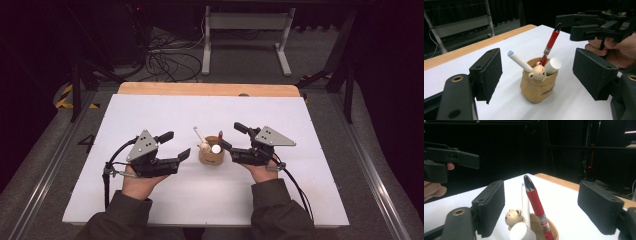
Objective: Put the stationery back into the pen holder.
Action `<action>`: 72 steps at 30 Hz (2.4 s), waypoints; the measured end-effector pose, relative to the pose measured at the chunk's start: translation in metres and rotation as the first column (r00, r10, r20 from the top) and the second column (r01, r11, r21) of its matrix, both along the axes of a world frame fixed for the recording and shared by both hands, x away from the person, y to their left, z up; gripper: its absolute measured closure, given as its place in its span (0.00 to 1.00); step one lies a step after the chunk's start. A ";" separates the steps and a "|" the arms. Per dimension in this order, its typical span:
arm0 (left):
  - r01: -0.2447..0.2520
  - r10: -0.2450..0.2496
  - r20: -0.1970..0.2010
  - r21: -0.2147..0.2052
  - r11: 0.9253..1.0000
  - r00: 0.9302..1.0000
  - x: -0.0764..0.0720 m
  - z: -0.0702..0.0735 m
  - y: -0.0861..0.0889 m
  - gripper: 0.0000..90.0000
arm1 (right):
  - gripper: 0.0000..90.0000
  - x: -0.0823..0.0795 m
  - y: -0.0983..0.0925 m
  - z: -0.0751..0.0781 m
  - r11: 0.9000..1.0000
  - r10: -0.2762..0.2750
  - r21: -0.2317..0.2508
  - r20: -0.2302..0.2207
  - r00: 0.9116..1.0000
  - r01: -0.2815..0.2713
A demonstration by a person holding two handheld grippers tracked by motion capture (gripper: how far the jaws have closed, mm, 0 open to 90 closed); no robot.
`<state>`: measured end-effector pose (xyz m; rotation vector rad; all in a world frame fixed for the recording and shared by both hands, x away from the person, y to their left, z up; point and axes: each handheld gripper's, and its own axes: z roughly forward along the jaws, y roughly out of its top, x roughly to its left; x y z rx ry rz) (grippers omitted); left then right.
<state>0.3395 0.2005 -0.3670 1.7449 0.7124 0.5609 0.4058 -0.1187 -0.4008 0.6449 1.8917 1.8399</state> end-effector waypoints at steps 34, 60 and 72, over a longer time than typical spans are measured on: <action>-0.058 0.059 0.028 -0.033 0.998 0.998 -0.007 0.001 0.050 0.19 | 0.04 -0.026 -0.049 0.023 0.994 -0.113 0.013 0.007 0.994 0.113; -0.114 0.116 0.035 -0.051 0.992 0.993 -0.013 -0.003 0.079 0.16 | 0.03 -0.037 -0.091 0.020 0.977 -0.211 0.037 -0.009 0.977 0.211; -0.125 0.128 0.043 -0.055 0.991 0.991 -0.014 -0.004 0.082 0.15 | 0.03 -0.038 -0.106 0.018 0.969 -0.242 0.046 -0.019 0.970 0.242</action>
